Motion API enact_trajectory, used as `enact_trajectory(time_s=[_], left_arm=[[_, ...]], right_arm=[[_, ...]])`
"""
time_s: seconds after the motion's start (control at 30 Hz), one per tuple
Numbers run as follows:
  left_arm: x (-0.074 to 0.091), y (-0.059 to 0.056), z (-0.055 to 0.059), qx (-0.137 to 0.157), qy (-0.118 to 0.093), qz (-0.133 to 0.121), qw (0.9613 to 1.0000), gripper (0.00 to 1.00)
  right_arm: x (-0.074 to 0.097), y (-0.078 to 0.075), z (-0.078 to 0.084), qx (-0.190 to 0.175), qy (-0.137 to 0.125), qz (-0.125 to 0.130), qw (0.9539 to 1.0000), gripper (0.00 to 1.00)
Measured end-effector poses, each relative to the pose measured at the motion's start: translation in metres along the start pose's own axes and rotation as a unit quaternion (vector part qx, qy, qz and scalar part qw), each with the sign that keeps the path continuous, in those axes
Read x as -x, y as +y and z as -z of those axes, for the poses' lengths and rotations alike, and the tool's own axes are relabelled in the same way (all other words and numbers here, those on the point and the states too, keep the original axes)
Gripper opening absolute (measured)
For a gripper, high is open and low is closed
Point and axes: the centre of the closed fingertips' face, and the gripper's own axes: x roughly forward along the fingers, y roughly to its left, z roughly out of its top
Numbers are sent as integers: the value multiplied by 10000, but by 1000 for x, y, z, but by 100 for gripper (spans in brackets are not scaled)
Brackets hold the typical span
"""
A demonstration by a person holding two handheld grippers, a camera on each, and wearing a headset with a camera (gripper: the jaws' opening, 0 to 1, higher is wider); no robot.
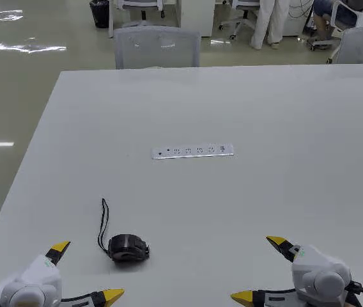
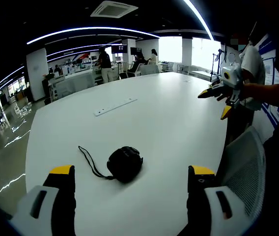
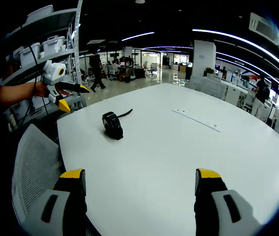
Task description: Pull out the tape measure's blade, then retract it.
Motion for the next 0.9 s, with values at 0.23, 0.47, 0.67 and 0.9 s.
enact_trajectory(time_s=[0.23, 0.47, 0.67, 0.9], left_arm=[[-3, 1, 1, -56, 34, 40, 10000, 93], [-9, 2, 0, -158, 74, 109, 9998, 92], [-14, 4, 0, -254, 92, 167, 9995, 89], [-23, 6, 1, -374, 149, 276, 9988, 86]], right_arm=[[-2, 0, -2, 46, -3, -51, 10000, 94], [-6, 0, -3, 105, 31, -145, 9998, 93], [-10, -1, -4, 159, 44, -212, 9996, 92], [-16, -4, -4, 243, 40, -297, 9993, 90]])
